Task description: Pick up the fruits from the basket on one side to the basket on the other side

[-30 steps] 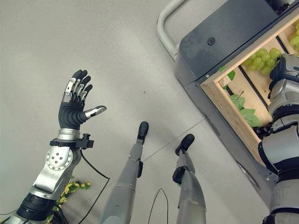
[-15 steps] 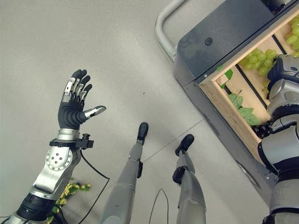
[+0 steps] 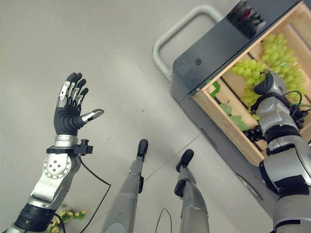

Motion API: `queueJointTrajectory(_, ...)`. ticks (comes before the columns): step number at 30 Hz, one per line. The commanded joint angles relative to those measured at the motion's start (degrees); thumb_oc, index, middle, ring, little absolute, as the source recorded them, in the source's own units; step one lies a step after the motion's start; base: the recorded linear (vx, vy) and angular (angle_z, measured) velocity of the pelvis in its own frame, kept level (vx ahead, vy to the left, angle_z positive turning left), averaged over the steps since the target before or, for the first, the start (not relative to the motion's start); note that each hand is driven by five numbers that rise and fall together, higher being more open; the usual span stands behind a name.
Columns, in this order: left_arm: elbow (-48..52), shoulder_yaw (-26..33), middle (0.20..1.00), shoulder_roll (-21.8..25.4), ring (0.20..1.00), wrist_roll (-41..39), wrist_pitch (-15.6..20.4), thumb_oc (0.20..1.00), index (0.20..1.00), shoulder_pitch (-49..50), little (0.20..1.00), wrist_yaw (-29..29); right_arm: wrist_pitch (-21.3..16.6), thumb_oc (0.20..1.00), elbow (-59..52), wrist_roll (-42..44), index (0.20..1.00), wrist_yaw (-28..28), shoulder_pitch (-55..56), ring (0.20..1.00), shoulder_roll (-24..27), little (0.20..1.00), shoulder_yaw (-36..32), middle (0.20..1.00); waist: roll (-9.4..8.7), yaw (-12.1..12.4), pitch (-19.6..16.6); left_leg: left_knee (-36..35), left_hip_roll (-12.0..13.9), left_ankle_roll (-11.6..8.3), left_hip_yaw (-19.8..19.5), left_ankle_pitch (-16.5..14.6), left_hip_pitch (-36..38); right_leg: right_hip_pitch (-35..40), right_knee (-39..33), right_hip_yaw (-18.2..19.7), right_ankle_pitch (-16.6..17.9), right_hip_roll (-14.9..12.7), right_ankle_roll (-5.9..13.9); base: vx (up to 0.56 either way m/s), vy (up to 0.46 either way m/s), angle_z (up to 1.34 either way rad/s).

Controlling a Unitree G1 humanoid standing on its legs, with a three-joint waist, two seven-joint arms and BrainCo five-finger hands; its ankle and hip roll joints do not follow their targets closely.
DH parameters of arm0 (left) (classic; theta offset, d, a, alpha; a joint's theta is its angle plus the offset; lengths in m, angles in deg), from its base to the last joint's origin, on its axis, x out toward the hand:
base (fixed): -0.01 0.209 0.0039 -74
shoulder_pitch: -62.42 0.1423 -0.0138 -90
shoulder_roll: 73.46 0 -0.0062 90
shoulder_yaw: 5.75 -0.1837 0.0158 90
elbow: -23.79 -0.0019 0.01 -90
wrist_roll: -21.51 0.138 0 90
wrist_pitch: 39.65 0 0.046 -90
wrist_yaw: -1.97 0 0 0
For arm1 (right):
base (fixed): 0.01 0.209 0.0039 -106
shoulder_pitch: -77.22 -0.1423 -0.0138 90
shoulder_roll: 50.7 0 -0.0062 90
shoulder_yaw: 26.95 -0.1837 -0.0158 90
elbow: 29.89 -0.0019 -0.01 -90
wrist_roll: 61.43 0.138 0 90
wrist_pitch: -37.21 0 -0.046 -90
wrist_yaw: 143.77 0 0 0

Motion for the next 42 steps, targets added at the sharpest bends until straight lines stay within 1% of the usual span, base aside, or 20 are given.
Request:
queueJointTrajectory(1, 3.3, 2.4, 1.000, 1.9, 1.000, -0.6, 2.3, 1.000, 1.000, 2.1, 1.000, -0.3, -2.1, 0.200, -5.8, 0.1, 0.200, -4.7, 0.4, 0.200, 1.9, 0.200, -1.2, 0.200, -3.28, -1.5, -2.0, 0.6, -1.9, 2.30, -0.1, -3.1, 4.5, 6.6, -0.1, 1.1, -1.2, 0.1, 6.21, 0.06, 0.004, -0.24)
queueJointTrajectory(5, 1.8, 3.3, 1.000, 2.4, 1.000, -1.1, 1.8, 1.000, 1.000, 2.7, 1.000, -1.1, -2.9, 0.200, -12.5, 0.2, 0.200, -4.4, 7.1, 0.200, 0.7, 0.200, -6.2, 0.200, -4.58, -1.8, -5.0, 0.0, -1.8, 2.57, 0.9, -3.7, 7.6, 9.8, -2.4, 1.9, -0.6, 0.5, 6.31, 0.06, -0.012, -0.12)
queueJointTrajectory(7, 1.3, 3.8, 1.000, 2.6, 1.000, -1.1, 1.4, 1.000, 1.000, 3.4, 1.000, -1.9, -3.2, 0.200, -15.1, -0.4, 0.200, -4.2, 9.8, 0.200, 0.1, 0.200, -8.0, 0.200, -5.22, -2.2, -6.9, -1.1, -1.8, 2.72, 1.3, -3.3, 8.7, 10.9, -4.0, 2.1, 0.5, 0.6, 6.51, 0.03, -0.021, -0.20)
queueJointTrajectory(8, 1.3, 3.7, 1.000, 2.6, 1.000, -1.1, 1.4, 1.000, 1.000, 3.6, 1.000, -2.0, -3.0, 0.200, -15.4, -0.5, 0.200, -4.2, 10.2, 0.200, 0.0, 0.200, -8.3, 0.200, -5.31, -2.1, -7.0, -1.3, -1.8, 2.73, 1.3, -3.2, 8.9, 11.1, -4.2, 2.1, 0.6, 0.6, 6.52, 0.05, -0.015, -0.09)
queueJointTrajectory(10, 0.2, 3.7, 1.000, 2.7, 1.000, -1.0, 0.3, 1.000, 1.000, 4.8, 1.000, -3.2, -3.7, 0.200, -20.4, -0.8, 0.200, -3.8, 14.1, 0.200, -1.1, 0.200, -10.9, 0.200, -5.73, -2.6, -9.6, -2.9, -1.8, 2.83, 1.8, -3.0, 10.8, 12.6, -5.8, 2.7, 1.1, 0.9, 6.71, 0.07, -0.008, -0.14)
queueJointTrajectory(12, -0.2, 3.4, 1.000, 2.8, 1.000, -0.9, -0.2, 1.000, 1.000, 5.2, 1.000, -3.9, -3.8, 0.200, -22.4, -1.1, 0.200, -3.5, 16.2, 0.200, -1.5, 0.200, -12.2, 0.200, -5.90, -2.6, -10.7, -3.5, -1.8, 2.87, 1.9, -3.0, 11.7, 13.5, -6.2, 2.8, 1.0, 1.1, 6.71, 0.08, -0.009, -0.13)
queueJointTrajectory(15, -1.8, 1.6, 1.000, 2.8, 1.000, -1.4, -2.0, 1.000, 1.000, 6.4, 1.000, -7.2, -4.8, 0.200, -29.0, -1.0, 0.200, -1.8, 21.6, 0.200, -3.1, 0.200, -15.6, 0.200, -5.54, -3.4, -14.0, -4.5, -1.8, 2.97, 2.4, -3.2, 14.8, 16.5, -7.1, 2.9, 0.6, 1.0, 6.89, 0.09, 0.008, -0.02)
queueJointTrajectory(16, -1.8, 1.5, 1.000, 2.8, 1.000, -1.4, -2.0, 1.000, 1.000, 6.5, 1.000, -7.3, -4.7, 0.200, -29.4, -1.0, 0.200, -1.7, 22.0, 0.200, -3.2, 0.200, -15.9, 0.200, -5.56, -3.3, -14.1, -4.7, -1.7, 2.96, 2.4, -3.2, 15.1, 16.7, -7.2, 2.9, 0.6, 1.1, 6.90, 0.10, 0.010, -0.07)
queueJointTrajectory(17, -2.2, 0.5, 1.000, 3.1, 1.000, -0.7, -2.6, 1.000, 1.000, 6.8, 1.000, -8.7, -5.3, 0.200, -31.8, -0.8, 0.200, -0.5, 23.4, 0.200, -4.0, 0.200, -16.1, 0.200, -5.51, -3.6, -15.9, -5.2, -1.7, 2.91, 2.8, -3.4, 16.6, 18.1, -8.0, 3.0, 0.5, 1.2, 7.07, 0.10, 0.014, -0.07)
queueJointTrajectory(18, -3.0, -0.4, 1.000, 3.3, 1.000, -0.3, -3.1, 1.000, 1.000, 6.7, 1.000, -9.7, -5.8, 0.200, -33.2, -0.2, 0.200, 0.4, 24.1, 0.200, -4.6, 0.200, -16.1, 0.200, -5.40, -3.9, -17.0, -5.6, -1.6, 2.88, 3.1, -3.5, 17.6, 18.8, -8.3, 3.3, 0.5, 1.3, 7.14, 0.10, 0.014, -0.09)
queueJointTrajectory(19, -3.1, -0.6, 1.000, 3.3, 1.000, -0.3, -3.1, 1.000, 1.000, 6.7, 1.000, -9.7, -5.8, 0.200, -33.4, -0.1, 0.200, 0.5, 24.3, 0.200, -4.6, 0.200, -16.2, 0.200, -5.41, -3.8, -17.0, -5.8, -1.6, 2.87, 3.2, -3.5, 17.7, 18.9, -8.4, 3.3, 0.5, 1.3, 7.15, 0.10, 0.021, -0.10)
queueJointTrajectory(20, -3.3, -1.5, 1.000, 3.9, 1.000, 0.9, -3.5, 1.000, 1.000, 6.0, 1.000, -10.6, -6.3, 0.200, -35.9, 0.7, 0.200, 2.0, 25.3, 0.200, -5.1, 0.200, -16.0, 0.200, -5.27, -4.1, -18.8, -6.6, -1.4, 2.80, 3.6, -3.6, 19.3, 20.1, -8.8, 3.5, 0.4, 1.5, 7.25, 0.11, 0.020, -0.09)
queueJointTrajectory(22, -4.5, -3.8, 1.000, 4.1, 1.000, 1.7, -4.7, 1.000, 1.000, 4.5, 1.000, -12.3, -7.0, 0.200, -39.6, 1.4, 0.200, 4.2, 26.6, 0.200, -5.8, 0.200, -15.6, 0.200, -4.93, -4.8, -20.6, -7.1, -1.2, 2.70, 4.1, -3.7, 21.0, 21.5, -9.0, 3.9, 0.1, 1.7, 7.28, 0.11, 0.020, -0.09)
queueJointTrajectory(23, -4.6, -3.9, 1.000, 4.1, 1.000, 1.8, -4.7, 1.000, 1.000, 4.3, 1.000, -12.3, -7.0, 0.200, -39.8, 1.5, 0.200, 4.3, 26.8, 0.200, -5.8, 0.200, -15.8, 0.200, -4.91, -4.7, -20.5, -7.2, -1.2, 2.69, 4.1, -3.7, 21.2, 21.6, -9.0, 3.9, 0.1, 1.7, 7.28, 0.09, 0.020, -0.15)
queueJointTrajectory(25, -4.8, -7.7, 1.000, 5.1, 1.000, 3.0, -5.8, 1.000, 1.000, 1.8, 1.000, -15.4, -7.8, 0.200, -44.7, 3.7, 0.200, 7.0, 27.9, 0.200, -6.9, 0.200, -15.3, 0.200, -4.12, -5.8, -22.9, -7.8, -0.8, 2.60, 4.8, -4.1, 23.3, 23.3, -9.3, 4.3, -0.3, 1.8, 7.50, 0.10, 0.038, -0.20)
queueJointTrajectory(27, -5.1, -8.5, 1.000, 5.6, 1.000, 3.6, -6.0, 1.000, 1.000, 0.7, 1.000, -15.9, -7.7, 0.200, -45.1, 4.3, 0.200, 7.8, 28.4, 0.200, -6.8, 0.200, -15.4, 0.200, -3.89, -5.7, -23.4, -7.9, -0.8, 2.57, 5.0, -4.3, 24.0, 23.9, -9.5, 4.4, -0.4, 1.9, 7.55, 0.07, 0.035, -0.05)
queueJointTrajectory(28, -6.1, -11.2, 1.000, 6.2, 1.000, 4.9, -6.8, 1.000, 1.000, -1.8, 1.000, -17.3, -7.9, 0.200, -47.9, 6.5, 0.200, 9.9, 28.1, 0.200, -7.6, 0.200, -14.4, 0.200, -3.34, -6.4, -24.8, -8.0, -0.7, 2.49, 5.5, -4.7, 25.2, 24.8, -9.6, 4.6, -0.7, 1.9, 7.69, 0.04, 0.026, -0.05)
queueJointTrajectory(29, -6.4, -11.4, 1.000, 6.1, 1.000, 4.9, -6.7, 1.000, 1.000, -2.1, 1.000, -17.3, -7.9, 0.200, -48.0, 6.6, 0.200, 10.0, 28.2, 0.200, -7.5, 0.200, -14.6, 0.200, -3.32, -6.3, -24.7, -8.1, -0.7, 2.49, 5.5, -4.7, 25.3, 24.9, -9.6, 4.6, -0.7, 1.9, 7.70, 0.09, 0.048, -0.12)
queueJointTrajectory(32, -8.6, -15.4, 1.000, 5.1, 1.000, 6.5, -7.9, 1.000, 1.000, -5.8, 1.000, -19.7, -7.6, 0.200, -51.9, 11.2, 0.200, 14.5, 28.2, 0.200, -8.8, 0.200, -12.6, 0.200, -2.41, -7.0, -26.7, -8.2, -0.6, 2.54, 6.2, -5.3, 27.4, 26.7, -9.8, 5.1, -1.1, 1.9, 7.78, 0.08, 0.039, -0.18)
queueJointTrajectory(42, -11.6, -20.1, 1.000, 1.4, 1.000, 7.5, -9.1, 1.000, 1.000, -13.2, 1.000, -20.3, -6.0, 0.200, -55.9, 14.7, 0.200, 19.2, 27.0, 0.200, -15.2, 0.200, -6.9, 0.200, -0.83, -7.0, -29.4, -8.3, -0.9, 2.53, 6.2, -6.0, 30.2, 30.3, -9.9, 4.5, -2.3, 1.3, 7.70, 0.03, 0.010, -0.03)
